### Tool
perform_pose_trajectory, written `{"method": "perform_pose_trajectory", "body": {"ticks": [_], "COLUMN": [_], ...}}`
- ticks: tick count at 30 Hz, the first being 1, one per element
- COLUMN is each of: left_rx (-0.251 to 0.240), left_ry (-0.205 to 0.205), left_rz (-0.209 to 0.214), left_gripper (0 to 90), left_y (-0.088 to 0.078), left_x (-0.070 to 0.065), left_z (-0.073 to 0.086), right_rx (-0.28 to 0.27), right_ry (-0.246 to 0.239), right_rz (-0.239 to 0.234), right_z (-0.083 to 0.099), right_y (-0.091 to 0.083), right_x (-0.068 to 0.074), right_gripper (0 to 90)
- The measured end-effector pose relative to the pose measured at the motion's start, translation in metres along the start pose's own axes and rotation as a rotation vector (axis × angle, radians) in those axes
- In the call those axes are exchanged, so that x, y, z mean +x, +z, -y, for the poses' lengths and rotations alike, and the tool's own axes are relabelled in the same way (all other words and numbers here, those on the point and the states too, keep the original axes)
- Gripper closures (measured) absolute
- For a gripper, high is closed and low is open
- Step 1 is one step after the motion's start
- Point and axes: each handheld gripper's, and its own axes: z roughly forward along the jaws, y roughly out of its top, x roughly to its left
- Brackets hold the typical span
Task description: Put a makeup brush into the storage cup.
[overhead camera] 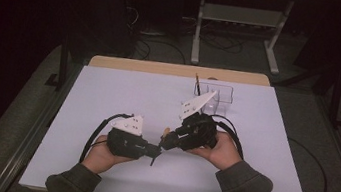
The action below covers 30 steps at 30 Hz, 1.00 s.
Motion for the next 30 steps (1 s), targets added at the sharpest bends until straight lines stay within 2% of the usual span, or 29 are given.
{"method": "perform_pose_trajectory", "body": {"ticks": [4, 8, 11, 15, 18, 22, 24, 27, 29, 30], "left_rx": [-0.028, -0.016, -0.016, -0.005, 0.006, 0.006, 0.002, 0.007, -0.006, -0.008], "left_ry": [-0.02, -0.016, -0.012, -0.009, -0.004, -0.005, 0.001, 0.005, -0.009, -0.01], "left_rz": [0.001, -0.005, 0.0, 0.009, 0.011, 0.013, 0.019, 0.009, 0.007, 0.002], "left_gripper": [83.4, 83.4, 83.4, 82.6, 77.9, 78.4, 82.4, 83.2, 83.5, 83.6], "left_y": [0.0, 0.002, 0.003, 0.005, 0.006, 0.007, 0.008, 0.009, 0.008, 0.008], "left_x": [0.001, 0.001, 0.001, 0.001, 0.001, 0.0, 0.0, 0.0, 0.001, 0.001], "left_z": [0.0, 0.001, 0.001, 0.0, 0.0, -0.001, -0.001, -0.001, -0.001, -0.001], "right_rx": [-0.045, -0.077, -0.085, -0.058, -0.021, 0.014, 0.012, 0.008, -0.02, -0.034], "right_ry": [0.018, 0.016, 0.01, 0.0, -0.02, -0.04, -0.045, -0.051, -0.035, -0.035], "right_rz": [0.021, 0.03, 0.032, 0.028, 0.035, 0.03, 0.032, 0.04, 0.046, 0.051], "right_z": [0.006, 0.006, 0.006, 0.004, 0.001, -0.004, -0.006, -0.005, -0.004, -0.002], "right_y": [0.001, 0.0, 0.0, 0.001, 0.001, 0.0, -0.001, 0.0, 0.001, 0.001], "right_x": [0.0, -0.001, 0.001, 0.001, 0.002, 0.003, 0.004, 0.005, 0.005, 0.005], "right_gripper": [71.4, 75.0, 81.7, 83.0, 83.2, 83.3, 83.3, 83.1, 81.6, 77.8]}}
